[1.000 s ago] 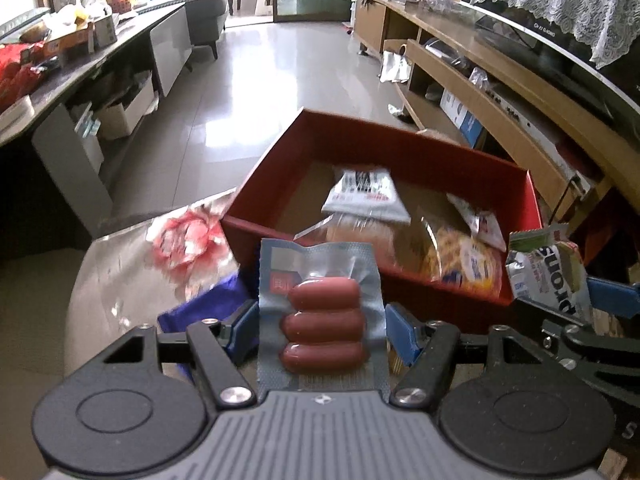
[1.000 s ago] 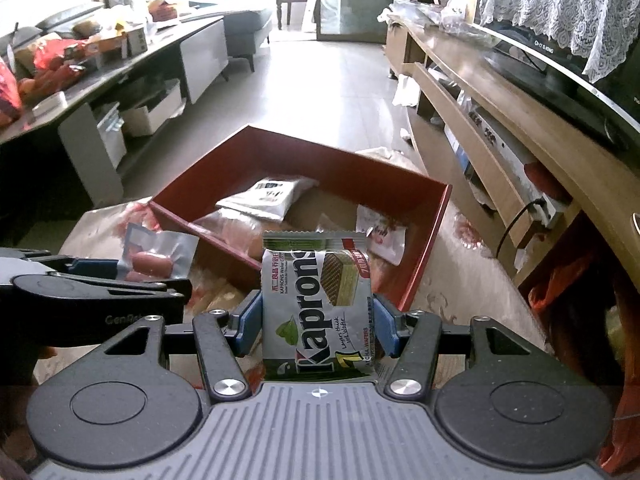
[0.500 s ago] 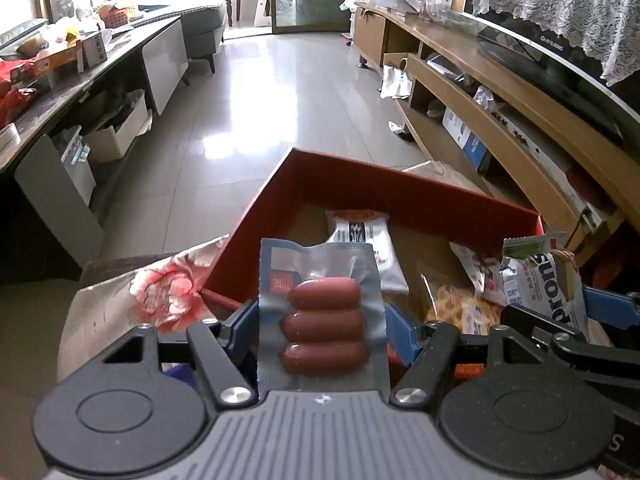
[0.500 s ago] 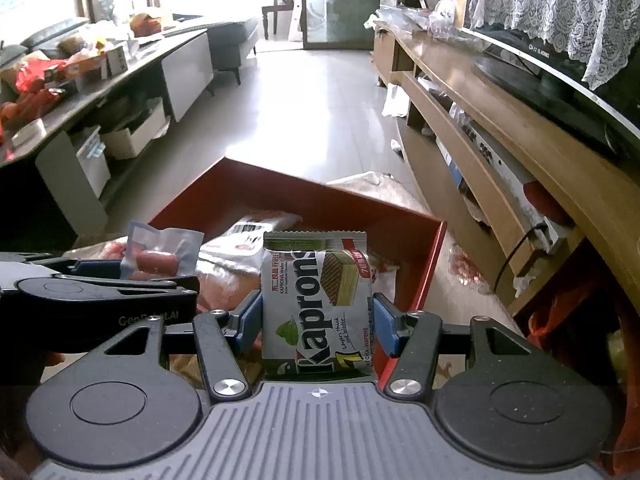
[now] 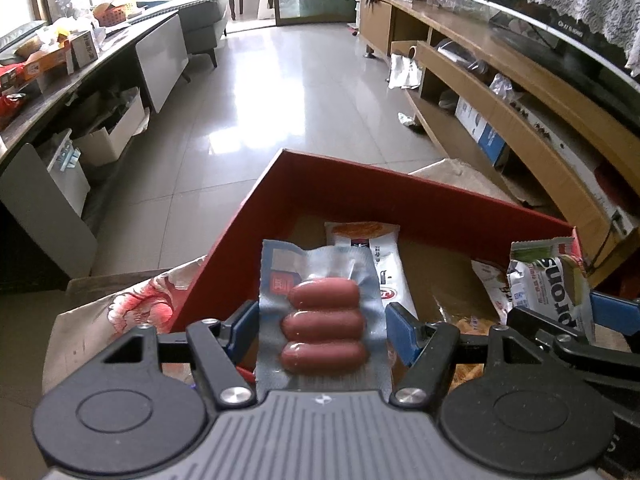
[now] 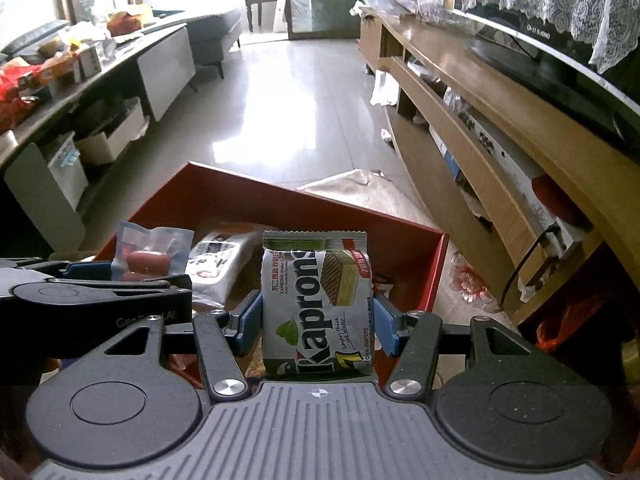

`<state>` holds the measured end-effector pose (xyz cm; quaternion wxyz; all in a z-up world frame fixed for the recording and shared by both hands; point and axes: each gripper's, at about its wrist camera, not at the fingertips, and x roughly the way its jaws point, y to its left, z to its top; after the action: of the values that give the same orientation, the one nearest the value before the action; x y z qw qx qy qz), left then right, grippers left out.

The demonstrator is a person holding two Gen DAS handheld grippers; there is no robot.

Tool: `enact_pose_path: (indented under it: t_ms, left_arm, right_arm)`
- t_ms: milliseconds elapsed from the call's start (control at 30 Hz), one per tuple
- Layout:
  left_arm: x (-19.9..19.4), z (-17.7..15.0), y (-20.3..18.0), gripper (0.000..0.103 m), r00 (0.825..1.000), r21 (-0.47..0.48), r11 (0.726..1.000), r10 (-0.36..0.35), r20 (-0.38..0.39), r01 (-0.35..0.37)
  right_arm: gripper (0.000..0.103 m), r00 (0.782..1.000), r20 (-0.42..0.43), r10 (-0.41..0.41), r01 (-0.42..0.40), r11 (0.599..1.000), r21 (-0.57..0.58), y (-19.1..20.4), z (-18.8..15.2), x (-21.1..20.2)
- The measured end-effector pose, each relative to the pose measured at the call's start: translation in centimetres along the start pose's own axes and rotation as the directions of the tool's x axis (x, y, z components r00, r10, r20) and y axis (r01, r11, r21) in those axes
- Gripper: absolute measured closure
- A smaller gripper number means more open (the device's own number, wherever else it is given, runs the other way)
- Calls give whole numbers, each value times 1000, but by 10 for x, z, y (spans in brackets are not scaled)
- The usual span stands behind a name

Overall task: Organize snacks
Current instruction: 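Lift both held snacks and carry them over the red box, then open both tools to drop the sausage pack and wafer into the box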

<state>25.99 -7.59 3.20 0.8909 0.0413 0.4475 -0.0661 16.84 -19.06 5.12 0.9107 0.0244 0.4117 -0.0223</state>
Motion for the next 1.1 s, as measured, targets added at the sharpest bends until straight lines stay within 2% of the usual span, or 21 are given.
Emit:
enact_pose_path:
  t_ms: [600,867,1100]
  left_arm:
    - [8,1,-3,30,1000,21,1000,16,-9,-16]
    - [-8,0,1,25,999,35,999,21,36,-22]
    - [-17,1,14,24,999,16,1000,9,41,-10]
  right_arm:
    - [36,999,-42,-6,7,1000,2,-6,-4,19]
    - [33,1000,-27,-11,11,1000,-12,-4,-5,12]
    - [31,1000,-13,-14,13,1000,-19,-1,-6,5]
